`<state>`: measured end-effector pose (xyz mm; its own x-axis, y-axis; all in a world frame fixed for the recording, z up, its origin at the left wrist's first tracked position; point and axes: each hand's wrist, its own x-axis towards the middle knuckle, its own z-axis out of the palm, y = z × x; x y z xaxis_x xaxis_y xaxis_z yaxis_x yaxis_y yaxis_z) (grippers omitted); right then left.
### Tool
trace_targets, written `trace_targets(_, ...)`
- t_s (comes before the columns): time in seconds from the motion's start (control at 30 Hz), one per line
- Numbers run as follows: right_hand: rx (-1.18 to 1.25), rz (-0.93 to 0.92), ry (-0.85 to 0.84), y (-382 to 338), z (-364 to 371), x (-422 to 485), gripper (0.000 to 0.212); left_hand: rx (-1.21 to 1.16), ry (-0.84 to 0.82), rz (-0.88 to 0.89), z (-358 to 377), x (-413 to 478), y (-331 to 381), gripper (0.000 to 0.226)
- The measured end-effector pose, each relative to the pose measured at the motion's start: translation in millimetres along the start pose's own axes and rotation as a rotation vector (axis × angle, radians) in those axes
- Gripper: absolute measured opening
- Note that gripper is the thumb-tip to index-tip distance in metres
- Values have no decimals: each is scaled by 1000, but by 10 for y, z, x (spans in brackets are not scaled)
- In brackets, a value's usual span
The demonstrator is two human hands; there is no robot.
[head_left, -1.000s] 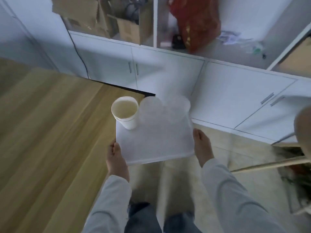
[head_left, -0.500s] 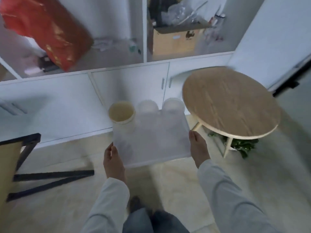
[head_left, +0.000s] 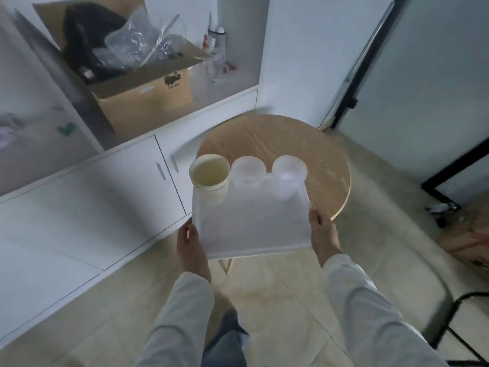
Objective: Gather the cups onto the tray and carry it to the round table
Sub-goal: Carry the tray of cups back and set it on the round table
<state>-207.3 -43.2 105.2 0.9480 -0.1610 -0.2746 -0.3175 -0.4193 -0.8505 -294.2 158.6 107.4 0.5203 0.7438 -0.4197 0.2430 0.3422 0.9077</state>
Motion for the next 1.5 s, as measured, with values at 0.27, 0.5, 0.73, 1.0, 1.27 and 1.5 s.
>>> trace_targets(0.27, -18, 48, 112, -44, -219, 783, 30, 130, -139, -60, 919, 406, 121, 32)
trace_targets(0.5, -29, 88, 53, 64, -429, 1586, 31, 170, -73, -104, 1682, 536, 45, 33)
trace_targets(0.73, -114, -6, -137, -18, -663, 2586, 34, 175, 130, -84, 2420, 406, -112, 35)
trace_targets(1.0, -151, -78, -396, -167, -718, 3217, 24, -57, 320, -199, 2858, 288, -383, 21)
trace_targets(1.27, -215, -80, -480, 107, -577, 3534, 30, -98, 440, -252, 3004, 217, -691, 28)
trace_targets(1.5, -234, -80, -500, 416, -516, 3717, 30, -1, 463, -300, 3102, 315, -1032, 26)
